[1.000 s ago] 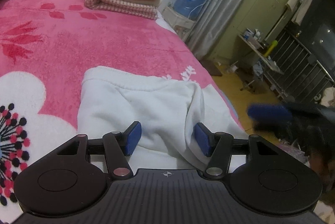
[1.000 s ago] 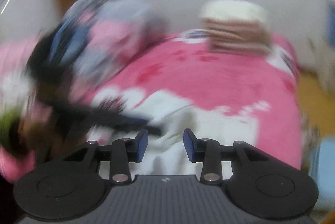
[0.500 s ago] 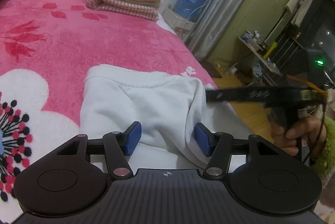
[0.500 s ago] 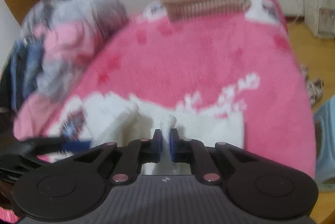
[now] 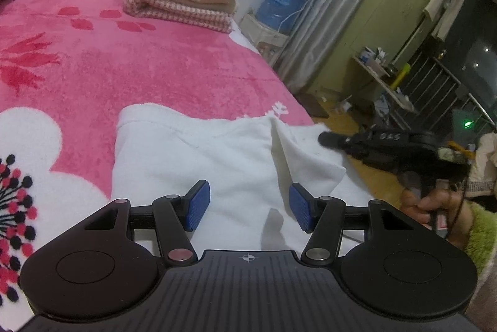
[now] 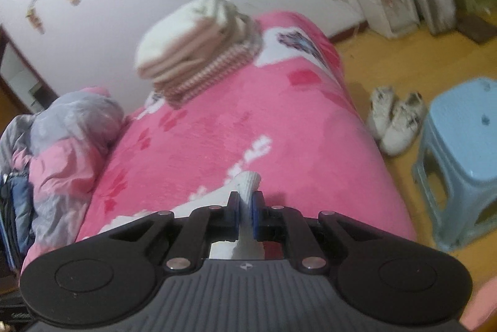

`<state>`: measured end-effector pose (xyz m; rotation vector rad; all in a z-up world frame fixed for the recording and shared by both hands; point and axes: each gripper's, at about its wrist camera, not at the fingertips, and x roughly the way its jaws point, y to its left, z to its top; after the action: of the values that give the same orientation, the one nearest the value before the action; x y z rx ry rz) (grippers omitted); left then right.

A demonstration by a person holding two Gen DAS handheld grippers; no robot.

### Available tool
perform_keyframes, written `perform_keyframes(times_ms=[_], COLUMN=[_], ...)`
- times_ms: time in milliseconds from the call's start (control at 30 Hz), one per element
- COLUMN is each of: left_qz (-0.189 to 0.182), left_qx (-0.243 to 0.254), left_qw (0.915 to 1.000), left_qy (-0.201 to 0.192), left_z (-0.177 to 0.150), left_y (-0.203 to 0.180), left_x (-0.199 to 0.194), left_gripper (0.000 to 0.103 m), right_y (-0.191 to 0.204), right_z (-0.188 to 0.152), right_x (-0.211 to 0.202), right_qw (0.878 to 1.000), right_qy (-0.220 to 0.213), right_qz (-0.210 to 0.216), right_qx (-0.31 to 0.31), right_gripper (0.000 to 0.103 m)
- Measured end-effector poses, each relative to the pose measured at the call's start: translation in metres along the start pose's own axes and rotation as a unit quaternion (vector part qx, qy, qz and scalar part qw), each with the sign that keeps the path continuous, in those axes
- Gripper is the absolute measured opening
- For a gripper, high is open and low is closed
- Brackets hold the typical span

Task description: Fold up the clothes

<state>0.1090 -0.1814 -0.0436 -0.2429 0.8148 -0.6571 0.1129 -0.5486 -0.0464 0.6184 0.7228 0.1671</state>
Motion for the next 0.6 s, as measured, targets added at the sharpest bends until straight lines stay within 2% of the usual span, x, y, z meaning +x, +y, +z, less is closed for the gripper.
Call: perform_keyframes(times_ms=[33, 67, 133, 167, 333, 467, 533, 600], left_qz=[0.000, -0.001, 0.000, 0.000, -0.004, 0.017, 0.032, 0.041], left_qx=[-0.004, -0.007, -0.010, -0.012, -0.023, -0.021, -0.009, 0.003], left_qw=[1.0000, 1.0000, 0.9999, 0.9999, 0.9997, 0.9996, 0.9992, 0.9987], left_qy=[-0.002, -0.003, -0.007, -0.009, -0.010, 0.009, 0.021, 0.030], left_z=[0.000, 0.001, 0.003, 0.003, 0.000, -0.010, -0.016, -0.022], left_y=[0.000, 0.001, 0.002, 0.002, 0.003, -0.001, -0.005, -0.009], left_x=[-0.002, -0.005, -0.011, -0.014, -0.035, -0.046, -0.048, -0.048], left_gripper=[0.057, 0.057, 0.057, 0.057, 0.057, 0.057, 0.057, 0.057], right_y=[-0.005, -0.010, -0.021, -0.026, -0.034, -0.011, 0.012, 0.043], right_z=[0.000, 0.001, 0.000, -0.001, -0.015, -0.038, -0.047, -0.054], right_x=[0.003, 0.002, -0.012, -0.020, -0.068, -0.099, -0.107, -0.100], right_qw=[1.000, 0.999, 0.995, 0.993, 0.991, 0.997, 0.999, 0.997], right_qy=[0.004, 0.005, -0.014, -0.023, -0.015, -0.002, -0.001, 0.022], right_qz=[0.000, 0.004, 0.013, 0.018, 0.038, 0.024, 0.028, 0.032], right_qx=[0.020, 0.049, 0.097, 0.112, 0.131, 0.071, 0.015, -0.059], right_gripper=[0.013, 0.023, 0.032, 0.034, 0.035, 0.036, 0.036, 0.036])
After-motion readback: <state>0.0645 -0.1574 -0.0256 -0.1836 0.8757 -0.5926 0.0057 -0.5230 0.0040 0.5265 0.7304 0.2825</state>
